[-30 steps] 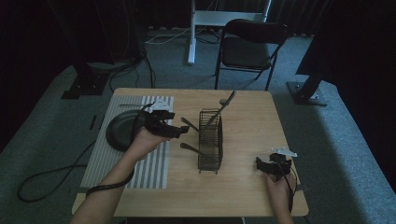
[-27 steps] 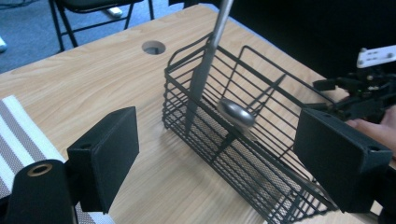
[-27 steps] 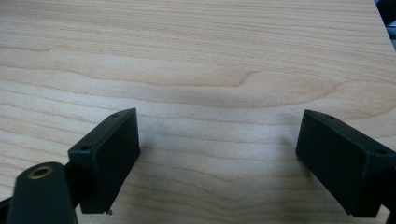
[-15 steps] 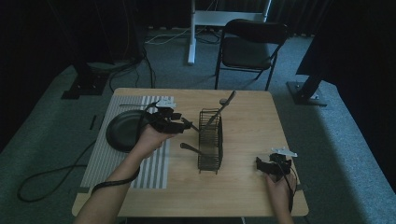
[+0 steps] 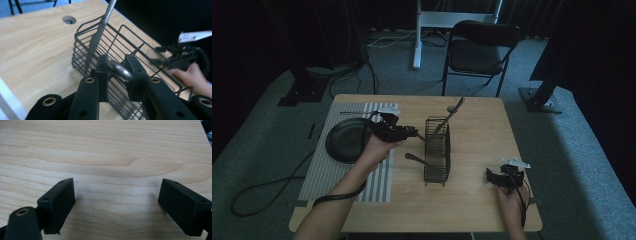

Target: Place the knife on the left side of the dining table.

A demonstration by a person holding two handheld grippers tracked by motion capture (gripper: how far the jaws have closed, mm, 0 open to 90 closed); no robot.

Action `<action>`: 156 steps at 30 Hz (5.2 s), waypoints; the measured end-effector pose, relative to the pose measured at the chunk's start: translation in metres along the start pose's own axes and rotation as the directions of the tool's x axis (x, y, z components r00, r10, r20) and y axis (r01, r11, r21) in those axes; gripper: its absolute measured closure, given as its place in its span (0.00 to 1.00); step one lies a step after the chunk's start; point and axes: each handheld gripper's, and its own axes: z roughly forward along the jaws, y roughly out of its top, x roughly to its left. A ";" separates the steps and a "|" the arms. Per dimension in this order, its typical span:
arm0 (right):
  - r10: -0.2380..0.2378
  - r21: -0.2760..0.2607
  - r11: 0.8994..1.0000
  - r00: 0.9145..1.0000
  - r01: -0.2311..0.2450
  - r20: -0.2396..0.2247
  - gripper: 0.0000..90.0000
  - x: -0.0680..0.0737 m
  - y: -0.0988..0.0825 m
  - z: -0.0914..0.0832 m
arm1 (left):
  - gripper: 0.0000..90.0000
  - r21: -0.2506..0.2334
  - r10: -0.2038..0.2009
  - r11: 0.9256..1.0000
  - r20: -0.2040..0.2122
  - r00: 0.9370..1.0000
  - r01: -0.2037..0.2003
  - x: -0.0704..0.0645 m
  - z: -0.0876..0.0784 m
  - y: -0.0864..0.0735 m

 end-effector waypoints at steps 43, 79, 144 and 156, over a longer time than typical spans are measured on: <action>-0.002 0.000 1.000 1.000 0.002 0.000 0.14 0.000 0.000 0.000 | 0.93 -0.171 0.231 0.961 0.063 0.971 -0.218 -0.065 -0.056 0.028; -0.002 0.000 1.000 1.000 0.002 0.000 0.15 0.000 0.000 0.000 | 0.93 -0.283 0.167 0.941 -0.083 0.982 -0.184 -0.055 -0.160 0.020; -0.001 0.001 1.000 1.000 0.001 0.000 0.14 0.000 0.000 0.000 | 0.87 -0.170 -0.216 0.969 -0.240 0.946 0.178 0.049 -0.157 -0.116; -0.001 0.000 1.000 1.000 0.001 0.001 0.14 0.000 0.000 0.000 | 0.81 -0.182 -0.328 0.939 -0.216 0.920 0.293 0.076 -0.169 -0.148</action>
